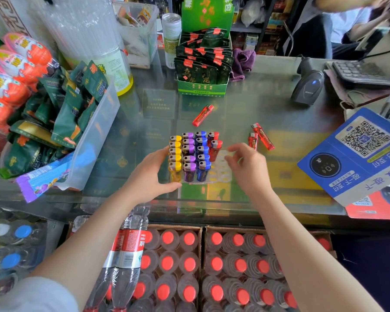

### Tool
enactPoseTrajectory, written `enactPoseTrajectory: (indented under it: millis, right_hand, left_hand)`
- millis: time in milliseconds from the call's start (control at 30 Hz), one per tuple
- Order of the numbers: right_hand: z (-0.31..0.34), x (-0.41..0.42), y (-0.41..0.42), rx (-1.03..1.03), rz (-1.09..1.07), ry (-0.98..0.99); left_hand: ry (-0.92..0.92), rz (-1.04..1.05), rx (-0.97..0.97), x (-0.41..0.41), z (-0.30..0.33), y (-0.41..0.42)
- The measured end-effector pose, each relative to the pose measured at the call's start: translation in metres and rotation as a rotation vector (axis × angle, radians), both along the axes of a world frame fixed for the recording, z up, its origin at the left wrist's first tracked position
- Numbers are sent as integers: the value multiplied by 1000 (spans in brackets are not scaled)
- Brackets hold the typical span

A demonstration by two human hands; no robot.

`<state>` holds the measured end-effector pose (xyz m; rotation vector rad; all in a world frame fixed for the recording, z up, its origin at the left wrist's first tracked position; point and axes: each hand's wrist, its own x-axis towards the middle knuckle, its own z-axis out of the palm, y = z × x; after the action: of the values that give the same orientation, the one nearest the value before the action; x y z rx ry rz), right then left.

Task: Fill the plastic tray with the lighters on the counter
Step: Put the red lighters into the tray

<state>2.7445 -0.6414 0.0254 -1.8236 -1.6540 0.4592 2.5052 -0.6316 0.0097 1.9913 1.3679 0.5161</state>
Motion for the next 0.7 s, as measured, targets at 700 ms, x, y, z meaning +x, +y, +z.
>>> enactPoseTrajectory:
  millis: [700]
  right_hand:
    - [8,12,6,-223,-171,409]
  left_hand:
    - [1,3,-11,-1,-3,1]
